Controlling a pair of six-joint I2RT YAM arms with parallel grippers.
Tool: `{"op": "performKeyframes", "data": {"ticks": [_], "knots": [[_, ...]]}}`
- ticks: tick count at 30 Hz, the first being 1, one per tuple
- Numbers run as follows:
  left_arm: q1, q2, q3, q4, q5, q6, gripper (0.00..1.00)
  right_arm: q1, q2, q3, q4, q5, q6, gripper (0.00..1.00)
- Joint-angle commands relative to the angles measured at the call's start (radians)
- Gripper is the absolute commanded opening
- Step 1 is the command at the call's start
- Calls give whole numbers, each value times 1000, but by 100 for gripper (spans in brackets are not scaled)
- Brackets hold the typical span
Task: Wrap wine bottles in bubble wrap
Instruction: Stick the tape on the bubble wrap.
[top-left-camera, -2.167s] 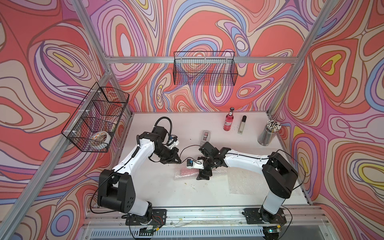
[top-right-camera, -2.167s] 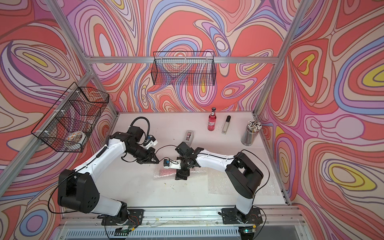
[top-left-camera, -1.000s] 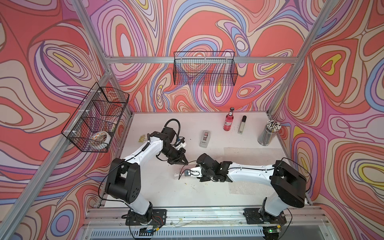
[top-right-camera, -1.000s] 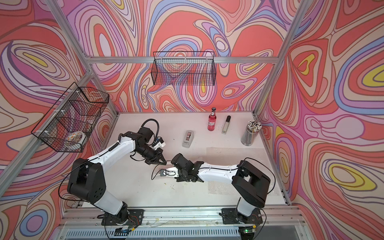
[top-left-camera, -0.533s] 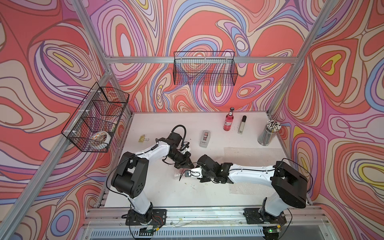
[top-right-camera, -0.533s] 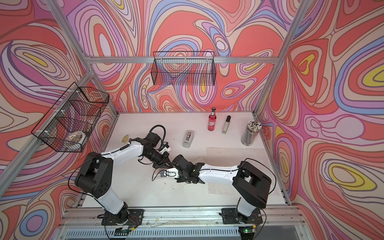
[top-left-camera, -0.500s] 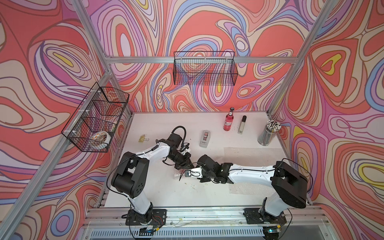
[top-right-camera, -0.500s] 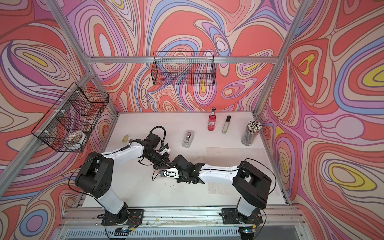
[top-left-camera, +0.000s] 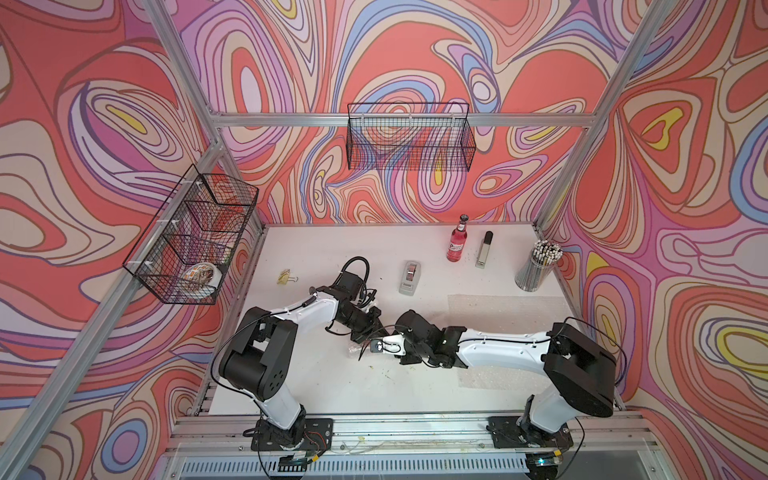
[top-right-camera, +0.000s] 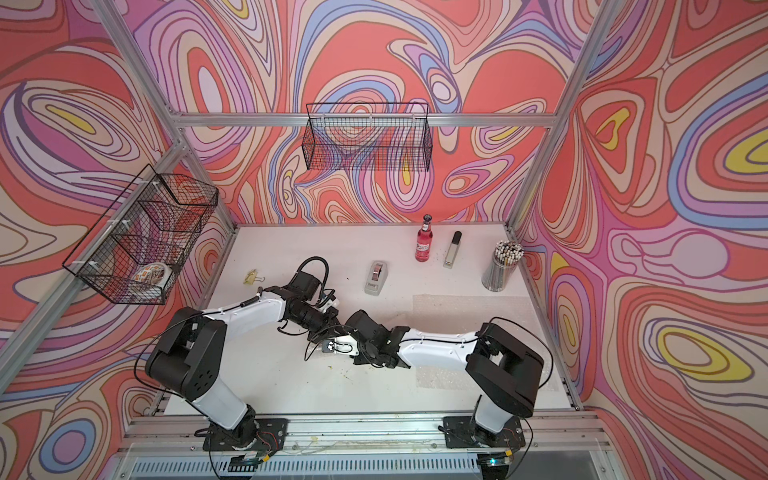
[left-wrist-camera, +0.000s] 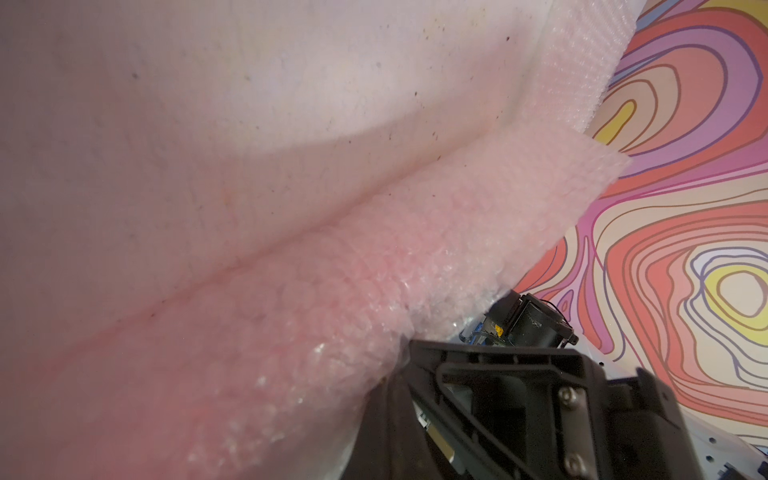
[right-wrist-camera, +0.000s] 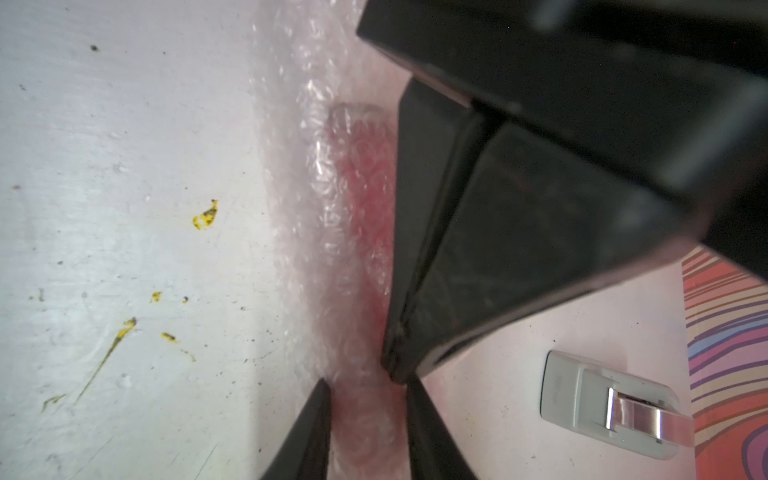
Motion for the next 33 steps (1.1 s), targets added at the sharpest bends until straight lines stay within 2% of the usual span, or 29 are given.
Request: {"op": "performKeyframes", "data": {"ticks": [1,6,13,19,33], "knots": [[-13,1,-27,33,-21,-4,0,1,9,-22,-18,28,10,32],[-14,-31,17,-16,-28,1,0,2,4,-25,-7,30,16,32],[-13,-57,-36,39,-14,-55,0,1,8,-23,-12,28,17,32],[-14,-106,4,-23,-38,-43,0,3,10,-24,-14,30,23,31],[-17,-50,-71,48,-33,-62,0,1,7,-24,-17,26,31,32]]}}
